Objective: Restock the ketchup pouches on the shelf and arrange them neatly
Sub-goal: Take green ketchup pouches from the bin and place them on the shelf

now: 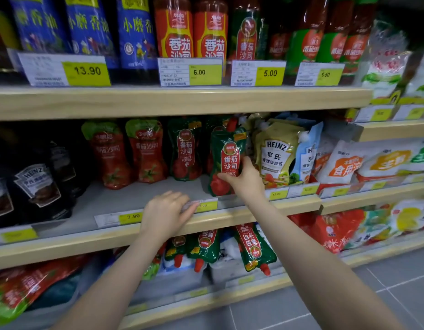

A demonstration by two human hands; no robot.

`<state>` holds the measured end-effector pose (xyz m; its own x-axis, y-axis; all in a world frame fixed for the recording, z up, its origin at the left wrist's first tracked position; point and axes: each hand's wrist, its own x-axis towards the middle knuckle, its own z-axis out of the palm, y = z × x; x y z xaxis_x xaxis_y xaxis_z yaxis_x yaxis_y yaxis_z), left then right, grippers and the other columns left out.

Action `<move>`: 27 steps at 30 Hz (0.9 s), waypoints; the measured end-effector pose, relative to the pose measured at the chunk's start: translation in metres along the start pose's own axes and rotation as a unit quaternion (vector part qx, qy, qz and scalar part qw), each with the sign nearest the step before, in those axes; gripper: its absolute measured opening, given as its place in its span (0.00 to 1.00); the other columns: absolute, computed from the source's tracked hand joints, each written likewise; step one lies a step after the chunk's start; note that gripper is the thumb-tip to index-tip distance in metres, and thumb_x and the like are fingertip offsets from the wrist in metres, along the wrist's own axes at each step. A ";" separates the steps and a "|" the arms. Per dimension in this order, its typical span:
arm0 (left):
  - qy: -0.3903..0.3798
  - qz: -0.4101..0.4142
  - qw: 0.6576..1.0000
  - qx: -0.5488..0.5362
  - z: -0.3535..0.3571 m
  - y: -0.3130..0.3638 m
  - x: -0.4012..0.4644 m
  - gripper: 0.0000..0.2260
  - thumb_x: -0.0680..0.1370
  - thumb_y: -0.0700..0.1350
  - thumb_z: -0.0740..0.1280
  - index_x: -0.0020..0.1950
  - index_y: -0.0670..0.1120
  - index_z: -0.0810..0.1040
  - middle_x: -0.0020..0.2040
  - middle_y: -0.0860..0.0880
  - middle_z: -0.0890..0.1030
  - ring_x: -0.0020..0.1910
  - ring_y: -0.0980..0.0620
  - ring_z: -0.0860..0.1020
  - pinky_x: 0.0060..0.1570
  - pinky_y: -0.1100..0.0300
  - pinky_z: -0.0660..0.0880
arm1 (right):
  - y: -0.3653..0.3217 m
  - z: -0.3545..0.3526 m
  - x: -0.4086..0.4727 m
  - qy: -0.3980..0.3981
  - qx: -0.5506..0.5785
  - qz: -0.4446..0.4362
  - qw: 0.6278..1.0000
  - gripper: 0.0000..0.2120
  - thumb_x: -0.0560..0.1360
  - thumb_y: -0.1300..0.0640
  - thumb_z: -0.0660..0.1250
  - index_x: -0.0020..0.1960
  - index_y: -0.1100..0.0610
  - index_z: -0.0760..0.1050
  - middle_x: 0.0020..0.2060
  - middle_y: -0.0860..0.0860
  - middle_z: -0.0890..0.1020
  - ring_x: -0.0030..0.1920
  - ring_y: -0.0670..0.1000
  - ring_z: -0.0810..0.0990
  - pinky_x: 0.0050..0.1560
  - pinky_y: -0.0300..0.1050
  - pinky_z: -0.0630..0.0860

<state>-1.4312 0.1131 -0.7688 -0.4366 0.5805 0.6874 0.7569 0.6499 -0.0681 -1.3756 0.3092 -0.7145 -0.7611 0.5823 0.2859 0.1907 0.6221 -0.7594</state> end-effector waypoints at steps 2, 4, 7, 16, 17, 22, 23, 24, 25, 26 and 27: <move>0.006 0.001 1.000 -0.002 -0.001 0.001 0.000 0.18 0.75 0.57 0.58 0.32 0.49 0.77 0.28 0.51 0.77 0.30 0.49 0.76 0.25 0.62 0.67 | 0.004 0.005 -0.001 0.000 -0.015 0.005 1.000 0.31 0.66 0.41 0.72 0.60 0.55 0.66 0.54 0.54 0.81 0.53 0.58 0.80 0.51 0.54 0.77; 0.008 -0.002 1.000 0.004 -0.002 0.001 0.001 0.18 0.75 0.57 0.58 0.32 0.49 0.77 0.28 0.52 0.77 0.30 0.50 0.76 0.25 0.62 0.67 | 0.006 0.007 -0.001 0.016 -0.039 0.000 0.999 0.33 0.64 0.40 0.73 0.60 0.55 0.66 0.55 0.54 0.80 0.53 0.58 0.79 0.49 0.53 0.76; 0.005 -0.003 1.000 0.008 -0.002 0.001 0.000 0.19 0.76 0.58 0.58 0.33 0.49 0.78 0.29 0.52 0.77 0.30 0.50 0.76 0.26 0.62 0.67 | 0.010 0.009 -0.004 0.033 -0.070 -0.016 0.997 0.34 0.63 0.44 0.75 0.61 0.58 0.66 0.55 0.56 0.79 0.53 0.59 0.79 0.48 0.54 0.77; 0.002 -0.002 1.000 0.000 -0.002 0.001 -0.001 0.14 0.75 0.55 0.67 0.34 0.48 0.79 0.29 0.51 0.78 0.30 0.50 0.77 0.26 0.62 0.69 | 0.002 0.016 0.023 0.004 -0.053 0.021 0.998 0.29 0.66 0.54 0.75 0.62 0.62 0.67 0.58 0.60 0.79 0.57 0.61 0.78 0.55 0.57 0.76; 0.002 -0.004 1.000 -0.001 -0.002 0.001 -0.001 0.13 0.74 0.54 0.67 0.34 0.48 0.79 0.29 0.51 0.78 0.30 0.50 0.77 0.26 0.61 0.69 | 0.003 0.018 0.026 0.003 -0.049 0.025 0.999 0.30 0.66 0.54 0.75 0.62 0.61 0.67 0.58 0.60 0.79 0.57 0.61 0.78 0.56 0.57 0.76; -0.001 -0.004 1.000 -0.007 0.000 0.001 -0.001 0.14 0.74 0.55 0.66 0.34 0.48 0.79 0.30 0.51 0.79 0.30 0.51 0.77 0.27 0.62 0.68 | 0.009 0.021 0.032 0.003 -0.041 0.035 0.999 0.30 0.67 0.54 0.75 0.62 0.61 0.67 0.58 0.60 0.79 0.57 0.61 0.78 0.54 0.54 0.75; -0.004 -0.005 1.000 -0.007 0.000 0.001 -0.002 0.14 0.74 0.55 0.66 0.34 0.49 0.79 0.30 0.52 0.79 0.30 0.51 0.77 0.27 0.62 0.69 | 0.010 0.021 0.032 -0.003 -0.041 0.037 0.998 0.30 0.67 0.53 0.75 0.62 0.61 0.67 0.58 0.59 0.79 0.57 0.60 0.78 0.54 0.54 0.75; -0.007 -0.007 1.000 -0.006 0.001 0.000 -0.002 0.14 0.74 0.55 0.66 0.34 0.49 0.79 0.30 0.52 0.79 0.30 0.51 0.77 0.27 0.62 0.69 | 0.010 0.019 0.031 -0.010 -0.038 0.039 0.998 0.30 0.67 0.52 0.75 0.62 0.61 0.67 0.59 0.59 0.78 0.57 0.60 0.78 0.54 0.54 0.75; -0.009 -0.007 1.000 -0.005 0.001 0.000 -0.002 0.13 0.74 0.55 0.66 0.34 0.49 0.79 0.30 0.51 0.79 0.30 0.51 0.77 0.27 0.62 0.69 | 0.010 0.017 0.030 -0.019 -0.033 0.037 0.999 0.31 0.67 0.52 0.75 0.63 0.61 0.67 0.59 0.59 0.78 0.58 0.60 0.77 0.55 0.53 0.75; -0.009 -0.007 1.000 -0.004 0.001 -0.001 -0.001 0.13 0.74 0.55 0.67 0.34 0.49 0.79 0.30 0.51 0.79 0.30 0.51 0.77 0.26 0.62 0.68 | 0.009 0.013 0.027 -0.025 -0.022 0.028 0.999 0.31 0.67 0.52 0.75 0.64 0.61 0.67 0.60 0.59 0.78 0.59 0.60 0.77 0.56 0.52 0.75; -0.007 -0.007 1.000 -0.003 0.000 -0.001 -0.001 0.14 0.75 0.55 0.66 0.34 0.49 0.79 0.30 0.51 0.78 0.31 0.50 0.77 0.27 0.62 0.68 | 0.009 0.008 0.022 -0.028 -0.009 0.013 0.999 0.32 0.67 0.52 0.75 0.64 0.62 0.66 0.60 0.58 0.78 0.59 0.59 0.77 0.56 0.50 0.74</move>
<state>-1.4313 0.1120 -0.7700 -0.4532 0.5784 0.6783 0.7538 0.6549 -0.0547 -1.3956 0.3233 -0.7194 -0.7893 0.5685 0.2318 0.2216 0.6160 -0.7559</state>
